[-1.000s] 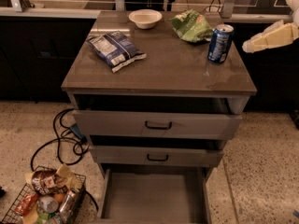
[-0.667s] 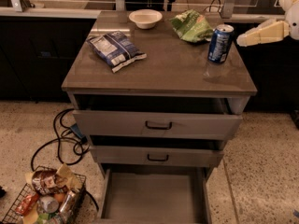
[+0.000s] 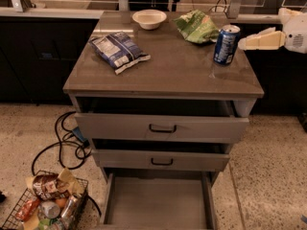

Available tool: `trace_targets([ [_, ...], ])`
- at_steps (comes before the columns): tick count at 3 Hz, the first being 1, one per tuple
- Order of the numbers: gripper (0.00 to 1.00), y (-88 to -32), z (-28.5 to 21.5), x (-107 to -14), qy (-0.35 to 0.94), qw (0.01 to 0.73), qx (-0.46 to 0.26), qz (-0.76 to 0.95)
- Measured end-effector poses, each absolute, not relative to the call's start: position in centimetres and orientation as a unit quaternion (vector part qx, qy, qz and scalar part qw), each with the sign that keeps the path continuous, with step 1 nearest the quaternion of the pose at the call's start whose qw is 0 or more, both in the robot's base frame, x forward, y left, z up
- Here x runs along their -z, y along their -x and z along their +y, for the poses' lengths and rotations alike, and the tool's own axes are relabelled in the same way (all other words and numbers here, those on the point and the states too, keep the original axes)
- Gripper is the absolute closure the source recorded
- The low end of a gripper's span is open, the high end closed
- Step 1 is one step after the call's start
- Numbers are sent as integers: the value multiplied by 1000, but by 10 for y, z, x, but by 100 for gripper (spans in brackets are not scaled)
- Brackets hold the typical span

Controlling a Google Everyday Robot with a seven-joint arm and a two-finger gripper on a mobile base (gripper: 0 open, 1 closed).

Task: Place pepsi can into bottom drawer

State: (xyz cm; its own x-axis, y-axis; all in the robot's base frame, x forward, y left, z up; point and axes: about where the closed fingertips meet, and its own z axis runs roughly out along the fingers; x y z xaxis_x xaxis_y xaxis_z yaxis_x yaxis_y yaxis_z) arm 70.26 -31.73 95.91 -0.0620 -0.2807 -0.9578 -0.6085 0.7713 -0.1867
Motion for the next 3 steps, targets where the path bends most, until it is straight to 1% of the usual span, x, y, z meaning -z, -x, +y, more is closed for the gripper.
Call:
trace_targets([
  [1, 0, -716, -323, -942, 289, 628, -154, 705],
  [2, 0, -732, -316, -931, 280, 639, -178, 694],
  [3, 0, -744, -297, -927, 284, 644, -200, 681],
])
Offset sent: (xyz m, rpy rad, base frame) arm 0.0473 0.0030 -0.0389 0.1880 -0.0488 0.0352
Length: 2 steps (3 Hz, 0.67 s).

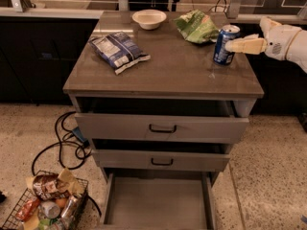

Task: Place pepsi can into bottom drawer

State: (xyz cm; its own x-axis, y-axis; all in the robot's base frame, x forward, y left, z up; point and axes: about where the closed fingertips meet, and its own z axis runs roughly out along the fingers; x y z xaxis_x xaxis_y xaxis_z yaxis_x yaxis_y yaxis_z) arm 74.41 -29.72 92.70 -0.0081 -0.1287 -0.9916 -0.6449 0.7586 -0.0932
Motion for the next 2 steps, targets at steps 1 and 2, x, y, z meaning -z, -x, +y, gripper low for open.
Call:
trace_targets([
  [1, 0, -752, -279, -907, 285, 636, -229, 680],
  [2, 0, -752, -279, -906, 285, 635, -230, 680],
])
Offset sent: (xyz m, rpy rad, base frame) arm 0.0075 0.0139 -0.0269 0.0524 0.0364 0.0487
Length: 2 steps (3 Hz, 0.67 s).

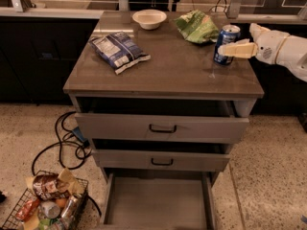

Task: Place pepsi can into bottom drawer

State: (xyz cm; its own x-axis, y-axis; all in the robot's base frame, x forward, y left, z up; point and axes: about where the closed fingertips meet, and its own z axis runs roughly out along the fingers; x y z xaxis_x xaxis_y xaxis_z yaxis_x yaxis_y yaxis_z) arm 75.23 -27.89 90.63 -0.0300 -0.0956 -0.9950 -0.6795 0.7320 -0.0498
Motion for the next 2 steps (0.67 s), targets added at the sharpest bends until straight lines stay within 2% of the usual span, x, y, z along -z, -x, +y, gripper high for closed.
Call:
trace_targets([
  [2, 0, -759, -267, -888, 281, 632, -246, 679],
])
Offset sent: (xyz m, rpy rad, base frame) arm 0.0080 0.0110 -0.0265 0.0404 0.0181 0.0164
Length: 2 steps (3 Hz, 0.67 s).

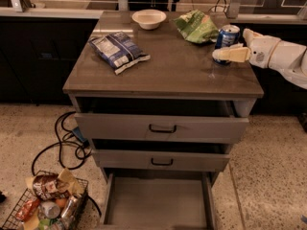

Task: Place pepsi can into bottom drawer

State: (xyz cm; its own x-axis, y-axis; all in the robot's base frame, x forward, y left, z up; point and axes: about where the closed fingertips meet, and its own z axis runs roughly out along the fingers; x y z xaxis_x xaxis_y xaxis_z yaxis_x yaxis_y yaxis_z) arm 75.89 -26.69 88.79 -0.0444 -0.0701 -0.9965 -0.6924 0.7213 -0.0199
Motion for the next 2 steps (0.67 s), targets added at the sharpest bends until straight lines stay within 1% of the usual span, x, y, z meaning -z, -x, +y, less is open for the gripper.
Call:
trace_targets([
  [1, 9, -763, -263, -881, 277, 631, -253, 679],
  [2, 36, -764, -258, -881, 279, 630, -255, 679],
])
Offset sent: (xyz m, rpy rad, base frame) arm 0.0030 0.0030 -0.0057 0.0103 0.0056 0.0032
